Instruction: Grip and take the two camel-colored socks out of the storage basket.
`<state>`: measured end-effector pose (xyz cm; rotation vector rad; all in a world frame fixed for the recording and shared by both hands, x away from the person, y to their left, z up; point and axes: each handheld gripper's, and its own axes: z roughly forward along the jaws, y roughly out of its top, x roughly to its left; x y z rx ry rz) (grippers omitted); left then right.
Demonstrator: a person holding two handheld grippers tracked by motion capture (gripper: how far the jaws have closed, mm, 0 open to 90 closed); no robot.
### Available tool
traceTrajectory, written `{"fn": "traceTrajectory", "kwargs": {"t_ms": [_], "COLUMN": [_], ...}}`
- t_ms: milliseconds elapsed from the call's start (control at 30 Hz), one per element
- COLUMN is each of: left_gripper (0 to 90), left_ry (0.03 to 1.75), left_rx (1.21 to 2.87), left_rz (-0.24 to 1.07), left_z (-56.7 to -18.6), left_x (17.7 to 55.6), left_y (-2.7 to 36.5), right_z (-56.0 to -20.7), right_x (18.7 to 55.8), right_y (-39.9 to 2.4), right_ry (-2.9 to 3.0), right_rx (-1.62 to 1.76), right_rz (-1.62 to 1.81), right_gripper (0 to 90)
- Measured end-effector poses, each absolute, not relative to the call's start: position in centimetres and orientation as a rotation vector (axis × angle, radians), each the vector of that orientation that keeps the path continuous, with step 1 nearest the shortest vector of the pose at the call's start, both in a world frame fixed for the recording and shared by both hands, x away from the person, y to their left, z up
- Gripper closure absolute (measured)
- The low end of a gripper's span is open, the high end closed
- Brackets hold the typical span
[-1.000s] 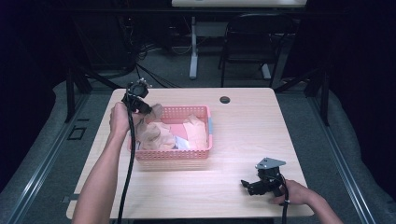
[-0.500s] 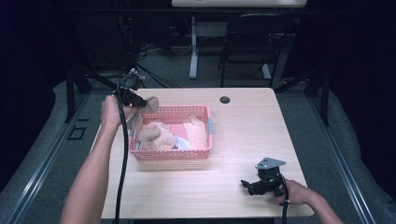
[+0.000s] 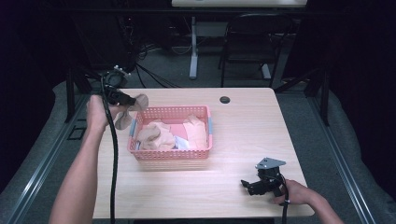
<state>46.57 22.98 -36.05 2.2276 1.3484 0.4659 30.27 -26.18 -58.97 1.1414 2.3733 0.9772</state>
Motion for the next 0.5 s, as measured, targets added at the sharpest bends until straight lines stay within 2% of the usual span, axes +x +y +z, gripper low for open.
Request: {"fn": "traceTrajectory", "kwargs": {"t_ms": [367, 500], "left_gripper": [80.2, 80.4], "left_ry": [1.429, 1.48], "left_rx": [2.159, 2.136], "left_rz": [0.495, 0.463], "left_z": [-35.2, -36.8], "left_x": [44.4, 44.3], "left_y": [27.5, 29.4], "right_z": [-59.0, -59.0], "right_x": [30.3, 30.3], "right_y": [-26.2, -26.2], "right_ry": [2.373, 2.374], "right_rx": [1.141, 1.141], "right_rz": [0.977, 0.975], "right_gripper": [0.0, 0.0]}}
